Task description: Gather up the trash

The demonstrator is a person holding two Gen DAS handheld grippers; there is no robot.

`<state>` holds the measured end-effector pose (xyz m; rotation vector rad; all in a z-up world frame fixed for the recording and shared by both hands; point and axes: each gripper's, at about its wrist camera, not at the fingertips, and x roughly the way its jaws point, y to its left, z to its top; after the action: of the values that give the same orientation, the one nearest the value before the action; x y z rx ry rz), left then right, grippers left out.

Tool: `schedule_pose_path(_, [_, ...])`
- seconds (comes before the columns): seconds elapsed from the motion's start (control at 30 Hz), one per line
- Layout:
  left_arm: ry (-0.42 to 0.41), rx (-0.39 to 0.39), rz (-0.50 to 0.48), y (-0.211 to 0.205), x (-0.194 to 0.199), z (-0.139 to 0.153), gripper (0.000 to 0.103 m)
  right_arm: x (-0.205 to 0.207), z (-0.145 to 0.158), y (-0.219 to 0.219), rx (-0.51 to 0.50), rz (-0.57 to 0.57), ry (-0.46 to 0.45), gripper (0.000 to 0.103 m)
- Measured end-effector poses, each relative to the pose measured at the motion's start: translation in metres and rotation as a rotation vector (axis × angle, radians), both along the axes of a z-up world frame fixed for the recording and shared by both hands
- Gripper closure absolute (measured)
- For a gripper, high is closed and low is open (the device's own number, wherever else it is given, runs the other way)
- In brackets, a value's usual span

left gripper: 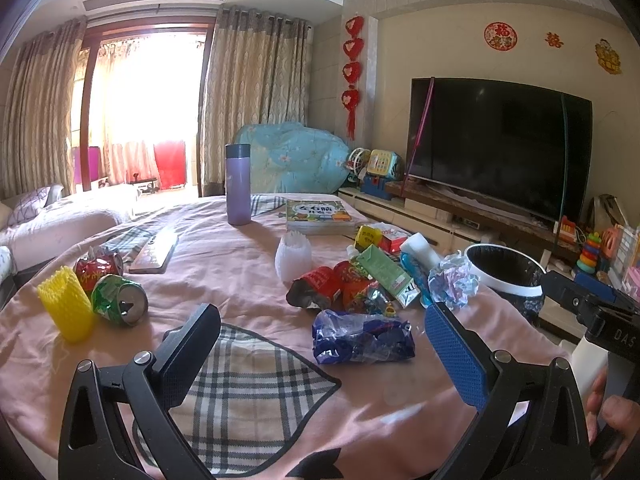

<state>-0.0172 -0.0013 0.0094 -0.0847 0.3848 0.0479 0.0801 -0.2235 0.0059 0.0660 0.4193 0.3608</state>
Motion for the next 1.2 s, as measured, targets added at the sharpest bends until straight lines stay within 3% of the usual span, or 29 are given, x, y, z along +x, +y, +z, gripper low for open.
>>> schedule_pose_path(0.27, [0.022, -0.023, -0.013, 0.003, 0.006, -0.006, 0.001, 0.004, -0.003, 0.000, 0.004, 0.007, 0.024, 0.000])
schedule_pose_path(0.53, [0.095, -0.049, -0.025, 0.011, 0.029, -0.013, 0.001, 0.022, -0.012, 0.000, -0.006, 0.027, 0.085, 0.000])
schedule_pose_path(1.03, [0.294, -0.096, -0.112, 0.015, 0.122, -0.035, 0.001, 0.106, -0.042, 0.006, -0.004, 0.076, 0.278, 0.001])
schedule_pose_path(1.13, [0.313, -0.092, -0.126, 0.012, 0.137, -0.038, 0.009, 0.122, -0.045, 0.011, -0.010, 0.091, 0.301, 0.001])
schedule_pose_path(1.2, [0.334, -0.091, -0.147, 0.009, 0.145, -0.042, 0.020, 0.131, -0.048, 0.017, -0.020, 0.103, 0.311, 0.005])
